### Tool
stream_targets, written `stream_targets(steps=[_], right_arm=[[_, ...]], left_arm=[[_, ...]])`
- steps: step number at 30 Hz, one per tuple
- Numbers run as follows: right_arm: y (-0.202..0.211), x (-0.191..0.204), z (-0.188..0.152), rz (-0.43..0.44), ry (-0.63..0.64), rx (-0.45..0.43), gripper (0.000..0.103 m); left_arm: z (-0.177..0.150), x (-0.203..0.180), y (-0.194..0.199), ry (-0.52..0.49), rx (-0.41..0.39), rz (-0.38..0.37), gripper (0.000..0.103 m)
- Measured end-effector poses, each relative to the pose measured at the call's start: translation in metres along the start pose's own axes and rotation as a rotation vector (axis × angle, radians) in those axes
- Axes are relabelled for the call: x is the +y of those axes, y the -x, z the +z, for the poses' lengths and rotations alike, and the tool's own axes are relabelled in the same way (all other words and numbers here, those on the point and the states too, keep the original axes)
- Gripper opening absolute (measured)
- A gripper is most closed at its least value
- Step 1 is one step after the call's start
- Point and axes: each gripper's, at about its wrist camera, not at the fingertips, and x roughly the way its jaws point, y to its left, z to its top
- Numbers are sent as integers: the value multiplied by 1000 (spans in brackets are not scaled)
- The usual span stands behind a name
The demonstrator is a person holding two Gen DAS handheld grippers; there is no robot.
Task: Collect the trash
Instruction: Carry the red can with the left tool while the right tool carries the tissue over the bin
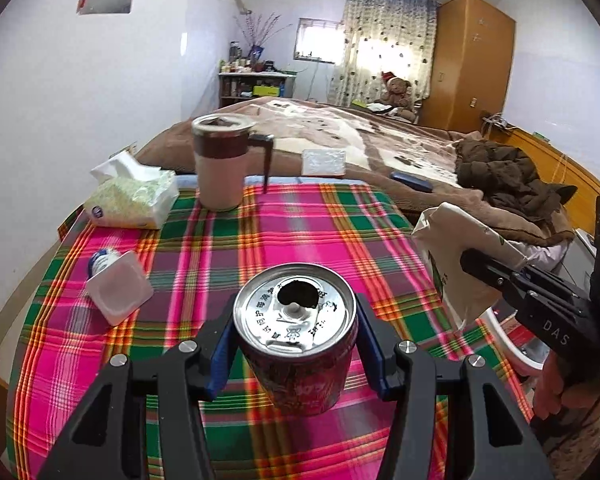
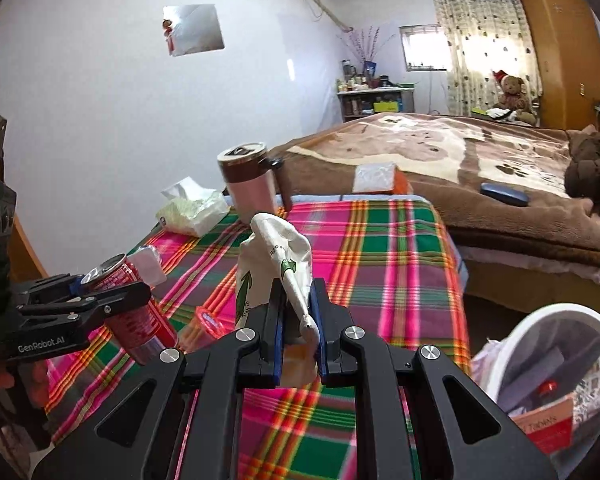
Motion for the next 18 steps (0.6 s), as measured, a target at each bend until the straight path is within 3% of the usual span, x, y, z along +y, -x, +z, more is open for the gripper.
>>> stream_targets(steps=[18], right_arm=[[58,-58,-7,-197,-67,-97,13]], left_arm=[[12,-99,1,-114,-31,-146,55]])
